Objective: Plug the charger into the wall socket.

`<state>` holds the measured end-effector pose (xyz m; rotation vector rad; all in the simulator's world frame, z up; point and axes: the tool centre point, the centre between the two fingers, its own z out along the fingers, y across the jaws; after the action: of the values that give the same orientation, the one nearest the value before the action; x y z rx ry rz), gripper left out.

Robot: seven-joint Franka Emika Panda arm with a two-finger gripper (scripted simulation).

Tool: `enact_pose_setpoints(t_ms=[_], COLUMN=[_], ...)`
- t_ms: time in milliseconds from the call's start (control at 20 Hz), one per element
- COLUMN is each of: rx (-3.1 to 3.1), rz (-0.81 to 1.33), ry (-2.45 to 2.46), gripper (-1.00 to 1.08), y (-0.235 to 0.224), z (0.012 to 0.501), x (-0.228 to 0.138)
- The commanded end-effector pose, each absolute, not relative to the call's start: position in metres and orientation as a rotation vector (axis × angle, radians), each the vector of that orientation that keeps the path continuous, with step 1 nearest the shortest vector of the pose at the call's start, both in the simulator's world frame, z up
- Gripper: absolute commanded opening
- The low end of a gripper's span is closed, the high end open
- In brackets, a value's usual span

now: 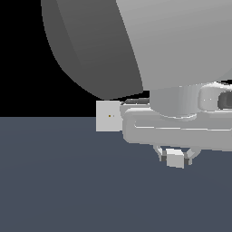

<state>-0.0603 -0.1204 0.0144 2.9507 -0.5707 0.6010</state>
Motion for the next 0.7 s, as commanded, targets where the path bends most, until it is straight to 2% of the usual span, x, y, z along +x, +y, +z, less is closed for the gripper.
enact_pose_setpoints(t_ms=[0,650], rx=[2.961,3.056], rz=[0.605,0.633], ry=[-0.536,-0.093], gripper=[-1.0,-1.0], y=[-0.117,-0.064], z=[0.019,0.063], x=[-0.056,-0.01])
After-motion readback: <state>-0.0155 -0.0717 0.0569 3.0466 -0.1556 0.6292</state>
